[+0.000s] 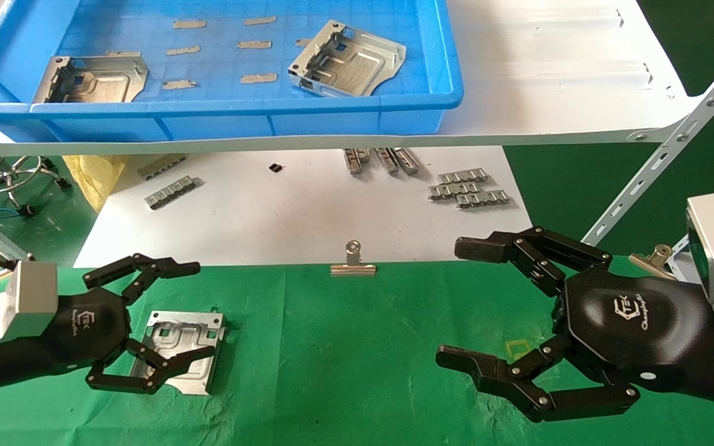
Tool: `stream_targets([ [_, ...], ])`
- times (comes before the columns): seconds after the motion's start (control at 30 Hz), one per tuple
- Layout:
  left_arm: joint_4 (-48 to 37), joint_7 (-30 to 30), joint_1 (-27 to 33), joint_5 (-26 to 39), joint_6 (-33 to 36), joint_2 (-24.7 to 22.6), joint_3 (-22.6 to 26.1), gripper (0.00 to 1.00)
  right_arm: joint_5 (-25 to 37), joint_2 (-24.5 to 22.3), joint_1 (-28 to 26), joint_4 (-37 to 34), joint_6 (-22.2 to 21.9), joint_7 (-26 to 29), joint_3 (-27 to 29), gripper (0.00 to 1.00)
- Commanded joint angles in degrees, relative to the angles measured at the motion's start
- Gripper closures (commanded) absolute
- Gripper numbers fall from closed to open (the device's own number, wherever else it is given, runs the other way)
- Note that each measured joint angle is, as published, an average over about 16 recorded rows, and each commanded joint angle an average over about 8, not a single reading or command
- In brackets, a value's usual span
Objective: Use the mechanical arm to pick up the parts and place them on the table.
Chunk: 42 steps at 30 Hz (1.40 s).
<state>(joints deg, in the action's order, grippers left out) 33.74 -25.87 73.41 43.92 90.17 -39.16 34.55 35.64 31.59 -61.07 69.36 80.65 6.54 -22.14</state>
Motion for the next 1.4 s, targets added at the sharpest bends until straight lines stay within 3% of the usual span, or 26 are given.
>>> stream_targets([
  [0.03, 1.9, 1.7, -0.6, -0.1, -0.2, 0.2, -0.9, 0.00, 0.0, 0.0, 0.0, 0.0, 0.0, 0.0, 0.0, 0.00],
  [1.4, 39.7, 36.4, -11.8, -2.1, -4.4, 4.1, -18.5, 0.00, 0.0, 0.0, 0.0, 0.0, 0.0, 0.0, 0.0, 0.00],
])
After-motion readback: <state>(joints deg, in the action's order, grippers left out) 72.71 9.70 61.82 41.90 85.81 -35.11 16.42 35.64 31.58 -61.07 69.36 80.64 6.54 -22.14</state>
